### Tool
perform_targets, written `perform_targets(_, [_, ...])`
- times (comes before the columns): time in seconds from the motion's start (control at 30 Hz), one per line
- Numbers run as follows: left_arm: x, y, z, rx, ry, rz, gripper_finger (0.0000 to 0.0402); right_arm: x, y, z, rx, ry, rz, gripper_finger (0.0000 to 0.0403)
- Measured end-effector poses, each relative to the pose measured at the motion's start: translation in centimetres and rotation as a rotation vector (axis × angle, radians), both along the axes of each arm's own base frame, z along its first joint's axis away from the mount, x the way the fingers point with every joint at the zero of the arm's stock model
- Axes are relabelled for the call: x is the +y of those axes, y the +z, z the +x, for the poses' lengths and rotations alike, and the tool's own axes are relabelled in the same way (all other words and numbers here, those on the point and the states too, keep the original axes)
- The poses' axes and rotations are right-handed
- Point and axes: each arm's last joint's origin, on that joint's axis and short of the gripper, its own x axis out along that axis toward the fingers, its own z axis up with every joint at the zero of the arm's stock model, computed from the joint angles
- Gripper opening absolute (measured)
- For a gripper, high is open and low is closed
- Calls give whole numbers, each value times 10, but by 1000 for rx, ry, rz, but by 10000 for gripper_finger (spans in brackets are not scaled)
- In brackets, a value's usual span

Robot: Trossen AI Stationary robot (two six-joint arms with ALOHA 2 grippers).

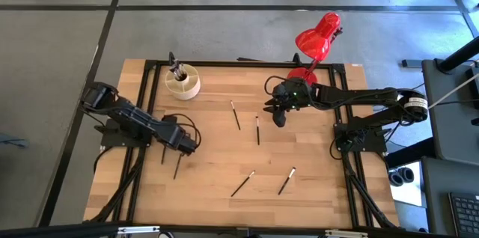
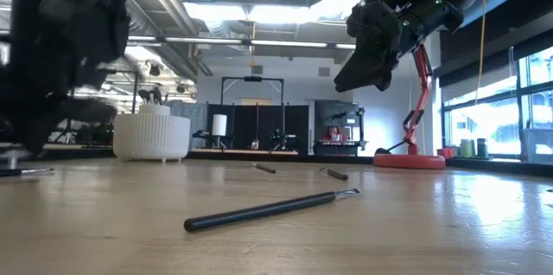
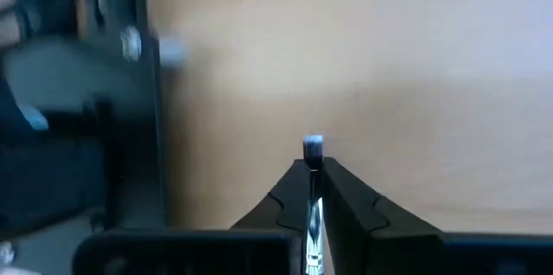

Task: Put items in baskets/containers
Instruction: Put the black eyeshadow brush into the white organizer

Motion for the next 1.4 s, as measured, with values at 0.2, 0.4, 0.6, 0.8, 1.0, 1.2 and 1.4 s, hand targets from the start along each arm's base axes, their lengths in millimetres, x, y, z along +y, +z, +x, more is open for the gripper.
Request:
perform_targets(0.2, [9,60,13,-188,-71,350,18,0,1,1,-15,-2,-1,129])
perform_targets(0.4, [30,114,18,-423,-236,1024,19,-1,3,2,-39,-3,-7,129])
perform_targets(0.6, [76,118,17,-212,-164,1234,18,-1,5,3,-58,-1,-15,129])
perform_targets(0.8, [122,95,5,-117,100,1268,18,-1,5,3,-57,5,-25,129])
perform_targets(1.0, [146,88,-5,-69,239,1288,19,-2,4,2,-36,-26,-75,129])
perform_targets(1.2, [147,89,-2,-104,264,1300,19,-3,3,2,-18,-46,-101,129])
perform_targets(1.4, [146,91,0,-100,251,1296,19,-3,3,2,-18,-46,-100,129])
